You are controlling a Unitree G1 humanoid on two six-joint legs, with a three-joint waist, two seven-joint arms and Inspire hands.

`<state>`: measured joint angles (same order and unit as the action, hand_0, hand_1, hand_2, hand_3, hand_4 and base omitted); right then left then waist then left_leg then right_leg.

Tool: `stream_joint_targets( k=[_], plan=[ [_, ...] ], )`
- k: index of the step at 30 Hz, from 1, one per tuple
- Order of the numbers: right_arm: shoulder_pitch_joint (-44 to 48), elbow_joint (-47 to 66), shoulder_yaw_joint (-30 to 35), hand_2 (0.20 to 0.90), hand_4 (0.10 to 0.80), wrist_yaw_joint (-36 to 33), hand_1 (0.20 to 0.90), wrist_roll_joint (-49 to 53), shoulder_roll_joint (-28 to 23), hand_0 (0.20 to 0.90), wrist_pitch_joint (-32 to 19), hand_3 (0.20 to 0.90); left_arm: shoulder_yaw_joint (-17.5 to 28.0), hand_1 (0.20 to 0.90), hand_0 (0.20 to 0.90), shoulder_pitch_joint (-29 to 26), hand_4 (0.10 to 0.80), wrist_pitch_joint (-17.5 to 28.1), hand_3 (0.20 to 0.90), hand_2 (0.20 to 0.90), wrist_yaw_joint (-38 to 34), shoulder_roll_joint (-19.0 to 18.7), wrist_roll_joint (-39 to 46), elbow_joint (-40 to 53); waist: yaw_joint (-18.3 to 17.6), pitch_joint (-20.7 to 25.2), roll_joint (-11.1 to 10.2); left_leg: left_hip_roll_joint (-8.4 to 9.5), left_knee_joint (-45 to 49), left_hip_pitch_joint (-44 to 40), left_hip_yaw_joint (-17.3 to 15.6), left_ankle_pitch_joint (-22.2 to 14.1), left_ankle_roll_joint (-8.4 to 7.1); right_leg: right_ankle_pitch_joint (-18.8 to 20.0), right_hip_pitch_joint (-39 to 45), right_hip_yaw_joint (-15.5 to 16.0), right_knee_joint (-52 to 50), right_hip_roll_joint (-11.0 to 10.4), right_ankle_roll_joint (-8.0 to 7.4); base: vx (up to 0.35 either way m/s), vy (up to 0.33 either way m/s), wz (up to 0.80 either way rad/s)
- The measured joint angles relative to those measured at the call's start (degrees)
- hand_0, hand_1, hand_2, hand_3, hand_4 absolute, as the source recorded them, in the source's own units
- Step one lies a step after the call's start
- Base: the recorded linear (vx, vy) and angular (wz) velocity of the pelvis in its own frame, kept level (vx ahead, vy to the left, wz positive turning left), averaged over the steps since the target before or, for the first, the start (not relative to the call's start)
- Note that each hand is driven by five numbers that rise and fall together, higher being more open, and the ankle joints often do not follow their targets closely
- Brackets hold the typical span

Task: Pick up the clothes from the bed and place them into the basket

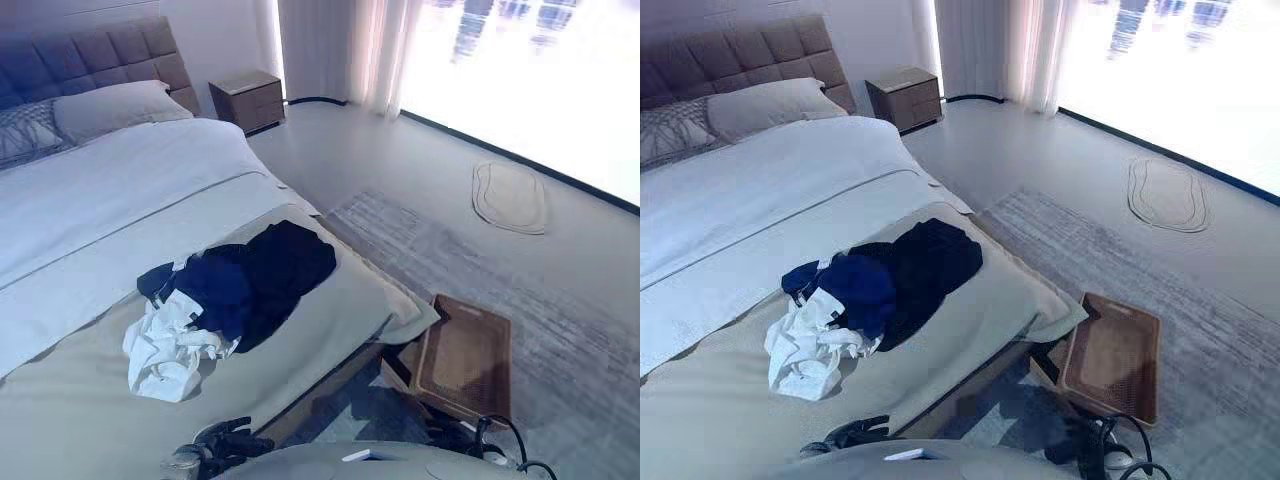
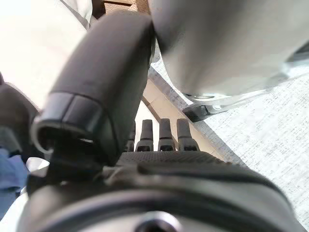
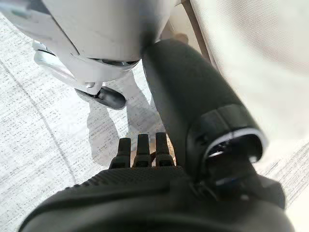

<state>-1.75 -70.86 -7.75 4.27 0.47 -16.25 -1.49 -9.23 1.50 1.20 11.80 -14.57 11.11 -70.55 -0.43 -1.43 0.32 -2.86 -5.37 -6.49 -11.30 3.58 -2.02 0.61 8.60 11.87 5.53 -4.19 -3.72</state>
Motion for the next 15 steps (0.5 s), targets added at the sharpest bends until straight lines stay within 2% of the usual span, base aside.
stream_joint_targets(
  k=[15],
  plan=[
    [0.00, -0.09, 0.03, 0.900, 0.800, 0.03, 0.900, 0.61, 0.00, 0.900, 0.11, 0.900, 0.00, 0.900, 0.900, -0.01, 0.800, 0.00, 0.900, 0.900, -0.05, 0.00, 0.00, 0.00, 0.12, -0.01, 0.01, -0.01, -0.01, 0.03, 0.03, -0.01, 0.00, -0.01, -0.01, 0.06, 0.00, -0.03, 0.00, 0.002, 0.001, 0.00]
  ],
)
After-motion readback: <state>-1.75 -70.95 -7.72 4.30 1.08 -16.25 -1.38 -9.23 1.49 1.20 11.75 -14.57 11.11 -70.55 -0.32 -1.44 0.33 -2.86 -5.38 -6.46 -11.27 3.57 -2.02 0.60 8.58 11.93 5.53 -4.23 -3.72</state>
